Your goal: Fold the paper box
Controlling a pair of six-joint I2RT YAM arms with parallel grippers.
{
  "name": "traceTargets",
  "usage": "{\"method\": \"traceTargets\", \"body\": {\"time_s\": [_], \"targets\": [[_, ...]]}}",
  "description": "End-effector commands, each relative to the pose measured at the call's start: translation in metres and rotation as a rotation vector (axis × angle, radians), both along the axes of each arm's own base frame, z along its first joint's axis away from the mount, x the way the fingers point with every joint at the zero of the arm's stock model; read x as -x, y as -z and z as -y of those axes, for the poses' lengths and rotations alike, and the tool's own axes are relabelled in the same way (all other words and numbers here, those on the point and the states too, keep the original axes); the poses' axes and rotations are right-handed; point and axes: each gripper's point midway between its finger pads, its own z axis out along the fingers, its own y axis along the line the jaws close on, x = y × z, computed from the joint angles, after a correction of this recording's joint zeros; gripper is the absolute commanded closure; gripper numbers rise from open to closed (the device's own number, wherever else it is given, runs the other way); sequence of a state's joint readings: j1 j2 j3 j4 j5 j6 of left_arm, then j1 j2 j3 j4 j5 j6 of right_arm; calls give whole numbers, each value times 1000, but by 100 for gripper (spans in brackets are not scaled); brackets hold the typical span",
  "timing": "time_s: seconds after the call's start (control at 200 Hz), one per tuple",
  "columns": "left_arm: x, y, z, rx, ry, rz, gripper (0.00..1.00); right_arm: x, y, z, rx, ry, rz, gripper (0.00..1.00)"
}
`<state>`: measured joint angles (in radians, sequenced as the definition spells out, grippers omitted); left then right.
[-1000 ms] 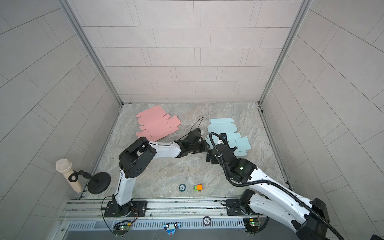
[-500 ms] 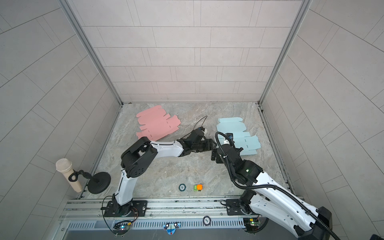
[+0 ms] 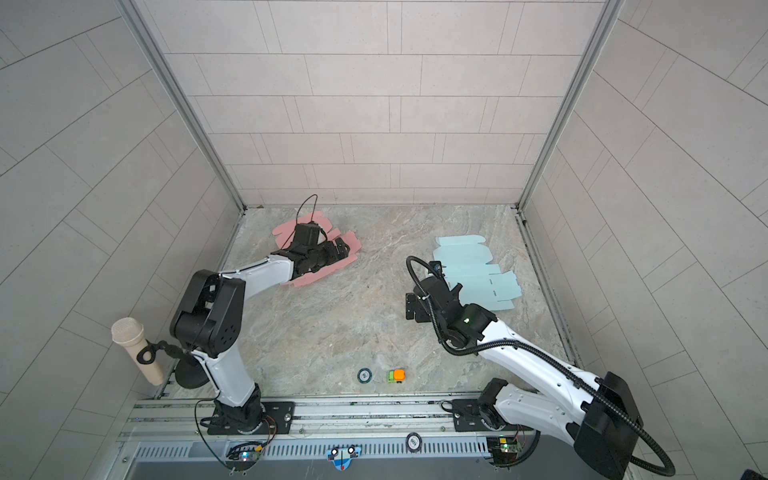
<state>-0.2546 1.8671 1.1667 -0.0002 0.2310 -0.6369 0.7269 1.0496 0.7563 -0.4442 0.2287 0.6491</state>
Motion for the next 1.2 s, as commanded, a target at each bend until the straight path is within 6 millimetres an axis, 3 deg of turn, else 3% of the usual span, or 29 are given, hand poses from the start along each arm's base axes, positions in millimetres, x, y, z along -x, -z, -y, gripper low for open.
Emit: {"method": "traceTargets", "body": {"time_s": [0.0,0.21,0.521,0.731,0.966,1.031,1.076,1.196], "targets": [[-13,10,-8,-61,11,-42,0,1,-2,-13,-47,-29,-4,3],[-21,37,-7,-86,28,-112,0,-1,-6,-20,-46,-48,3,2],[3,64,-2,-54,34,-151,0,-2,-15,-4,12,-19,48,2],[26,70,17,-41,56,-150,0,-2,-24,6,42,14,65,1],[82,70,67,75,100,-121,0,0,-6,0,-6,3,42,1],[97,70,87,140,105,-111,1,0,3,-7,-50,-5,13,1],[114,69,114,181,140,-110,1,1,10,-13,-87,-14,-10,1],[128,60,159,300,164,-93,2,5,30,-32,-205,-31,-90,1]]}}
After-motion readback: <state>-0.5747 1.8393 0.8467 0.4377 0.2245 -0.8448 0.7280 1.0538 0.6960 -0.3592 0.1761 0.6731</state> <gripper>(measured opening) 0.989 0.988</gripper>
